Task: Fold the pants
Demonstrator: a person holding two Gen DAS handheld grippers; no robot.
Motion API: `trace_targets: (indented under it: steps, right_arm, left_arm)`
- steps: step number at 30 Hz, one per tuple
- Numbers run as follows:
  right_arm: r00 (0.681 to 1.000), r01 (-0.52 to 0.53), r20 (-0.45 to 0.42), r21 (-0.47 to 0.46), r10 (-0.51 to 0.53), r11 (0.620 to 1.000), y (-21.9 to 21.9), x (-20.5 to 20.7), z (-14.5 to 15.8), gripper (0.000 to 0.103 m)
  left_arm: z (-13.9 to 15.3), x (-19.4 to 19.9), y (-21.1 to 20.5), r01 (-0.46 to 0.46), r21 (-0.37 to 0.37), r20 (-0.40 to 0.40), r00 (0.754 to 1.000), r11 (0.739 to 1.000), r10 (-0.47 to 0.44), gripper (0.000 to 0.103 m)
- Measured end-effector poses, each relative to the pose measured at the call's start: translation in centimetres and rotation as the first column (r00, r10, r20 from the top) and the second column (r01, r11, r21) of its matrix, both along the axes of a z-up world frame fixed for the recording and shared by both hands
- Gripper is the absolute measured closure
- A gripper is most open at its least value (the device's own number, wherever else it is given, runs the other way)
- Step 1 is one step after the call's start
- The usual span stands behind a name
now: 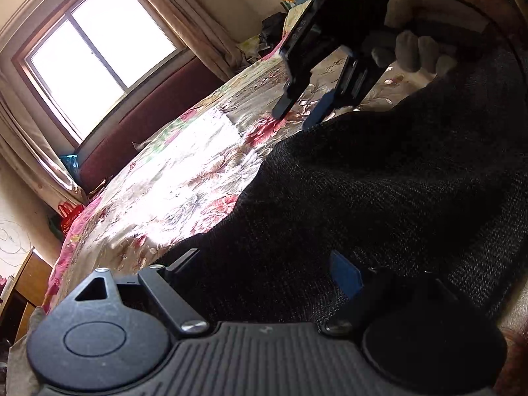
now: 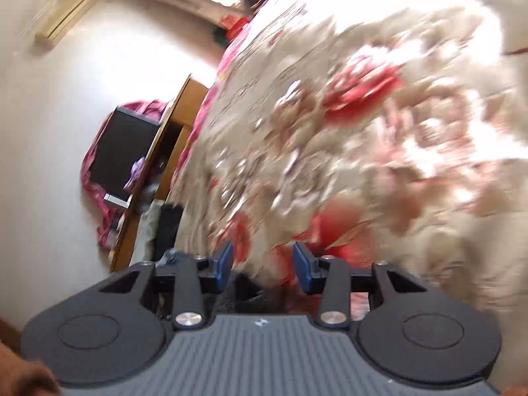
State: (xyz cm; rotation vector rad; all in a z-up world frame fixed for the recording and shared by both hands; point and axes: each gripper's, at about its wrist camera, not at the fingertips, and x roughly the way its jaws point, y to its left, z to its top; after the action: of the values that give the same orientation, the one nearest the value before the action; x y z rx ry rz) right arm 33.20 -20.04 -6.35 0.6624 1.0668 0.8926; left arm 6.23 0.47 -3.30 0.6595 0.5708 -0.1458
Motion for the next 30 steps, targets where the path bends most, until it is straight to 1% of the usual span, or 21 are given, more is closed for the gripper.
trace_targets:
  steps: [2, 4, 5, 6, 8, 9, 10, 11, 12, 13, 14, 15, 17, 18, 21, 22, 23, 25, 27, 28, 30]
  right_arm:
    - [0.995, 0.078, 0.066, -0.03, -0.076, 0.996, -3.1, -1.8, 1.9, 0.061]
    - [0.977, 0.157, 0.159, -0.107, -0.139, 0.982, -6.1, -5.3, 3.9, 0.061]
    - [0.971, 0.174, 0.192, -0.141, -0.145, 0.975, -7.2, -7.3, 4.4, 0.061]
    - [0.968, 0.184, 0.205, -0.169, -0.148, 0.968, -8.4, -9.2, 4.5, 0.061]
    - [0.969, 0.203, 0.188, -0.221, -0.162, 0.954, -10.3, -12.3, 3.6, 0.061]
    - [0.971, 0.215, 0.163, -0.277, -0.175, 0.937, -11.4, -13.2, 2.6, 0.064]
    - [0.966, 0.251, 0.156, -0.342, -0.208, 0.906, -12.1, -13.8, 1.9, 0.079]
    - [0.953, 0.298, 0.16, -0.363, -0.256, 0.883, -13.5, -14.4, 1.2, 0.09]
    - [0.938, 0.346, 0.141, -0.321, -0.317, 0.882, -15.4, -14.7, 0.8, 0.096]
    - [0.911, 0.413, 0.119, -0.286, -0.395, 0.865, -17.5, -15.0, 0.7, 0.096]
    - [0.872, 0.488, 0.122, -0.257, -0.473, 0.834, -19.4, -15.7, 1.1, 0.09]
    - [0.837, 0.548, 0.16, -0.243, -0.524, 0.8, -21.2, -16.7, 1.8, 0.081]
    - [0.754, 0.656, 0.261, -0.254, -0.603, 0.711, -25.2, -19.4, 3.5, 0.078]
    - [0.707, 0.706, 0.283, -0.244, -0.648, 0.665, -27.1, -21.0, 4.0, 0.076]
    - [0.561, 0.827, 0.291, -0.192, -0.775, 0.528, -32.0, -25.5, 4.3, 0.076]
    - [0.519, 0.854, 0.284, -0.185, -0.806, 0.485, -33.2, -26.7, 3.9, 0.075]
    - [0.493, 0.87, 0.271, -0.185, -0.827, 0.457, -34.2, -27.5, 3.3, 0.074]
    - [0.462, 0.885, 0.233, -0.181, -0.856, 0.428, -35.5, -28.2, 2.0, 0.077]
    - [0.438, 0.899, 0.209, -0.116, -0.874, 0.423, -36.0, -28.2, 0.9, 0.077]
    - [0.429, 0.903, 0.208, -0.105, -0.879, 0.416, -36.1, -27.9, 0.7, 0.077]
    - [0.428, 0.904, 0.233, -0.092, -0.873, 0.418, -36.8, -27.1, 0.7, 0.077]
  left_arm:
    - [0.7, -0.1, -0.4, 0.016, 0.024, 0.02, 1.0, 1.0, -0.017, 0.006]
    - [1.7, -0.2, -1.1, 0.027, 0.001, 0.043, 0.999, 1.0, -0.027, 0.006]
    - [2.4, -0.2, -1.6, 0.034, -0.028, 0.05, 0.998, 0.999, -0.032, 0.006]
    - [2.8, -0.2, -2.2, 0.042, -0.049, 0.055, 0.998, 0.998, -0.039, 0.006]
    - [3.1, -0.1, -3.9, 0.068, -0.055, 0.065, 0.996, 0.996, -0.064, 0.006]
    - [3.0, 0.1, -4.9, 0.076, -0.043, 0.061, 0.995, 0.996, -0.073, 0.006]
    - [2.7, 0.5, -5.9, 0.078, -0.025, 0.035, 0.996, 0.997, -0.077, 0.006]
    - [2.1, 1.2, -6.9, 0.078, -0.003, -0.012, 0.997, 0.997, -0.078, 0.006]
    - [1.1, 2.1, -7.9, 0.079, 0.036, -0.075, 0.994, 0.996, -0.076, 0.006]
    - [0.5, 2.5, -8.5, 0.082, 0.066, -0.094, 0.993, 0.994, -0.076, 0.006]
    - [0.0, 2.5, -9.1, 0.09, 0.099, -0.089, 0.993, 0.991, -0.082, 0.006]
    - [0.1, 2.3, -9.7, 0.1, 0.127, -0.079, 0.993, 0.987, -0.09, 0.006]
    - [0.6, 1.8, -10.6, 0.133, 0.141, -0.078, 0.989, 0.981, -0.123, 0.006]
    - [0.7, 1.5, -11.5, 0.15, 0.148, -0.082, 0.987, 0.977, -0.139, 0.006]
    - [0.2, 0.7, -13.8, 0.187, 0.213, -0.076, 0.982, 0.959, -0.174, 0.006]
    - [0.1, 0.6, -14.4, 0.196, 0.225, -0.073, 0.98, 0.955, -0.184, 0.006]
    - [0.0, 0.5, -15.0, 0.206, 0.226, -0.077, 0.978, 0.952, -0.194, 0.006]
    - [0.0, 0.4, -16.0, 0.222, 0.229, -0.086, 0.974, 0.948, -0.208, 0.006]
    - [0.0, 0.1, -16.9, 0.241, 0.248, -0.091, 0.97, 0.938, -0.225, 0.006]
    - [0.0, 0.0, -17.2, 0.246, 0.259, -0.091, 0.969, 0.934, -0.23, 0.006]
    - [0.2, -0.3, -17.6, 0.256, 0.268, -0.098, 0.966, 0.929, -0.238, 0.006]
